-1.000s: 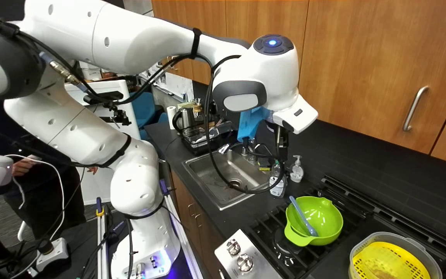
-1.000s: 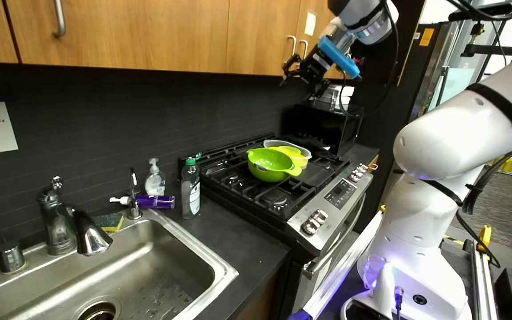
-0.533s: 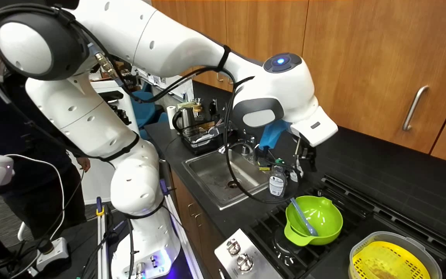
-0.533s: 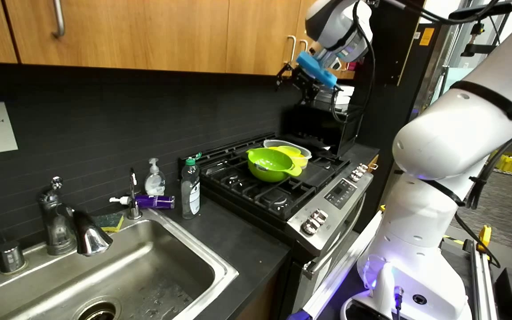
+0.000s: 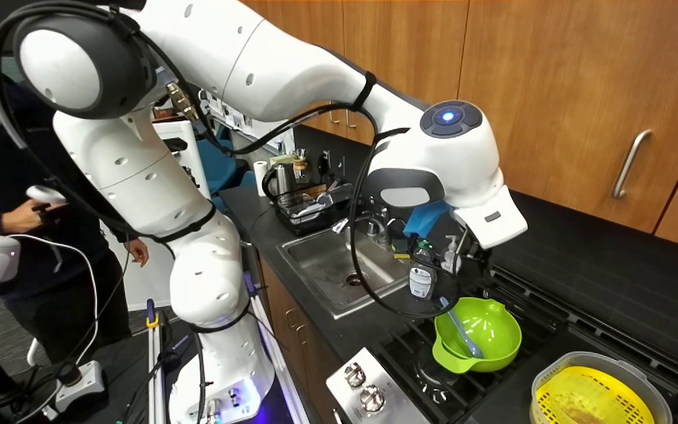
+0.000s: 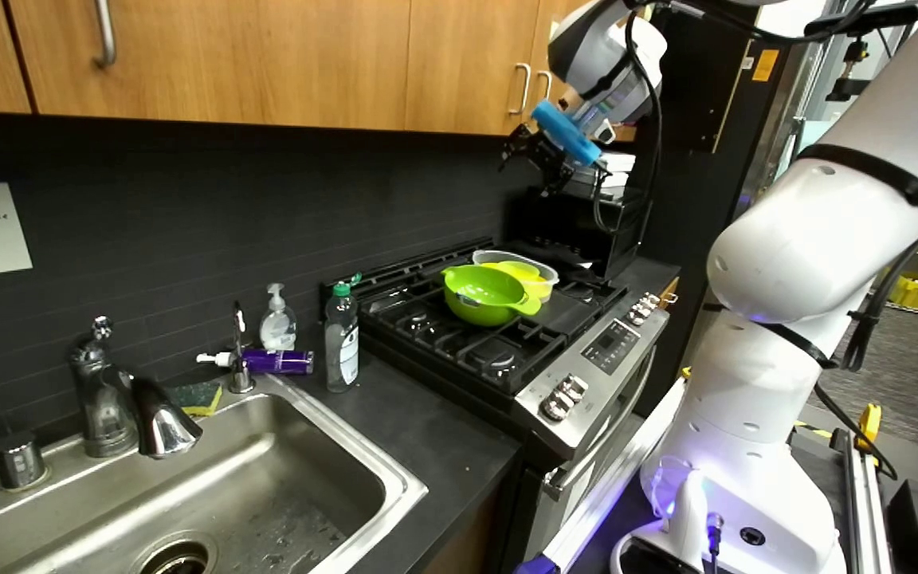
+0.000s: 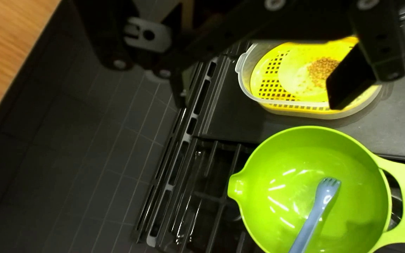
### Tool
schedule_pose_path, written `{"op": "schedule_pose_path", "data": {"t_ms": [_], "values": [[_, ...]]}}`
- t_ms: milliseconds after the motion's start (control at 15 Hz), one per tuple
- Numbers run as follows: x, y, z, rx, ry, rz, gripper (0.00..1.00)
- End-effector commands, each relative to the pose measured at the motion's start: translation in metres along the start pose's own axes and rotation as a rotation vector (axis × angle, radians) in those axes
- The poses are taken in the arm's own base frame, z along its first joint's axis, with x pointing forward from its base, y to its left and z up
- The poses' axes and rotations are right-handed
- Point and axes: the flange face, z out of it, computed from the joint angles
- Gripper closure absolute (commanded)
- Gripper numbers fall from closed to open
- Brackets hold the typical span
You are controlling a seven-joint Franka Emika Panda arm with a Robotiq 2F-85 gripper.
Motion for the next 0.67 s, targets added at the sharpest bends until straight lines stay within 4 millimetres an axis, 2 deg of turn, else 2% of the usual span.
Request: {"op": "schedule_pose_path", "data": {"t_ms": [0, 200, 400, 600], "values": [[-0.001, -0.002, 0.000, 0.000, -0.003, -0.003, 0.00], [-0.001, -0.002, 0.000, 0.000, -0.005, -0.003, 0.00], [0.034, -0.002, -0.011, 0.078, 0.100, 0.160, 0.00], [0.053, 0.006, -0.012, 0.083, 0.128, 0.238, 0.00]]}}
